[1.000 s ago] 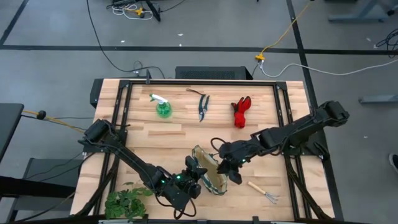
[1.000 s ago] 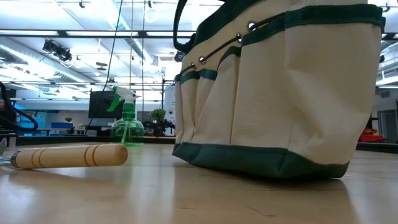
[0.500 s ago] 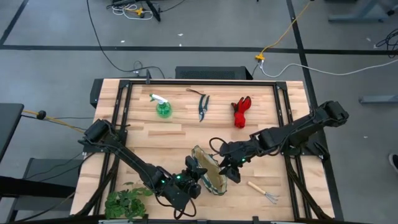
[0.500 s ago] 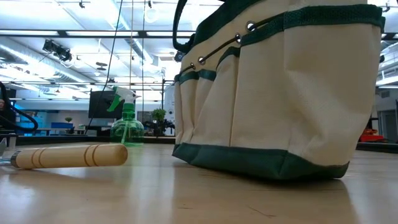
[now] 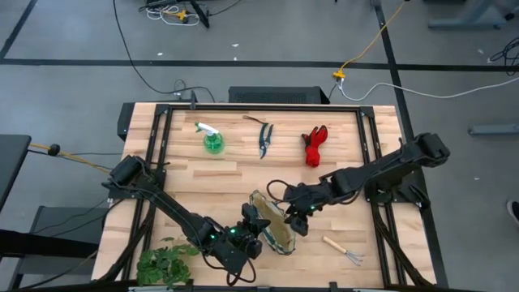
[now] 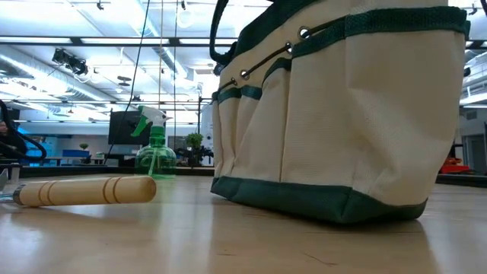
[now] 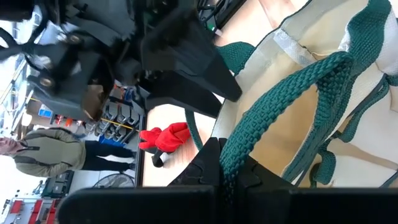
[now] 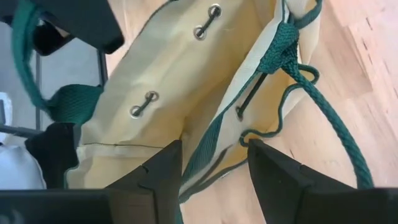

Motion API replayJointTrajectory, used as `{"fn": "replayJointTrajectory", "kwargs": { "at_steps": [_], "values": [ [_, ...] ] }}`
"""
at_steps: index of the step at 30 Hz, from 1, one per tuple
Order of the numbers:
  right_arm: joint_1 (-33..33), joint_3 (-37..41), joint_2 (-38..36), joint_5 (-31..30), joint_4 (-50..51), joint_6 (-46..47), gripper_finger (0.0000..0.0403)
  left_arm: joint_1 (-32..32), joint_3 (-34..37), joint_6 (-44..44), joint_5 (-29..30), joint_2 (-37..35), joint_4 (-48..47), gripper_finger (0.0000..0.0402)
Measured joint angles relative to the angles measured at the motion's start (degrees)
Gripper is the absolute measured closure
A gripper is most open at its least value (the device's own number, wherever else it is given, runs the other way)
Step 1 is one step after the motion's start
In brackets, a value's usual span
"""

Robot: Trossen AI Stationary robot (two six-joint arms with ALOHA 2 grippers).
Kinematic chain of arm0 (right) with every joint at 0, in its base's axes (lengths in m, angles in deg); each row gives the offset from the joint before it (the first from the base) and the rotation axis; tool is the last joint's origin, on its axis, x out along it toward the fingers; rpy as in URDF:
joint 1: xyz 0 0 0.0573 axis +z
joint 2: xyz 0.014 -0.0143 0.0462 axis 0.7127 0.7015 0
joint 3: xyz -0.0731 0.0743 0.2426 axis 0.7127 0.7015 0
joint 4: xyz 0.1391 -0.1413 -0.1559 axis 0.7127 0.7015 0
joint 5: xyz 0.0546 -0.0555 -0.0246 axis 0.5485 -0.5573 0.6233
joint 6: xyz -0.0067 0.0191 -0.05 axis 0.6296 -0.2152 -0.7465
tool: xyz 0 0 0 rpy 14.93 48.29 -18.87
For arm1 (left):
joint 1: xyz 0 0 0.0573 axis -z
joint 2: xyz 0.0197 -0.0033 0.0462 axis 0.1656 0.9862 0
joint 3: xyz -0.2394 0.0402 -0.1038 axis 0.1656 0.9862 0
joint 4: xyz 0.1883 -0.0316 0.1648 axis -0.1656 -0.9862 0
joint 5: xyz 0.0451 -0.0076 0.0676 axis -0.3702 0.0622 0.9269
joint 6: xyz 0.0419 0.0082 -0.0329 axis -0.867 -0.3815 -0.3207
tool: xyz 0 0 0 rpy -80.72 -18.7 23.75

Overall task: Pick & Place Garden tools in Gardening bag
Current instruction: Prepare the green gardening bag

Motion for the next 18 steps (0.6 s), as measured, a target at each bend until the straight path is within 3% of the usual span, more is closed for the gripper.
{"fn": "replayJointTrajectory", "kwargs": {
  "at_steps": [8, 18],
  "values": [
    [-0.86, 0.00, 1.02, 0.02, -0.74, 0.35, 0.0243, 0.00, 0.00, -0.15, -2.54, 0.00, 0.00, 0.0399],
    [-0.84, 0.00, 1.02, 1.68, 0.13, 0.52, 0.0368, 0.00, 0.00, -0.17, -7.88, 0.00, -0.15, 0.0390]
  ]
}}
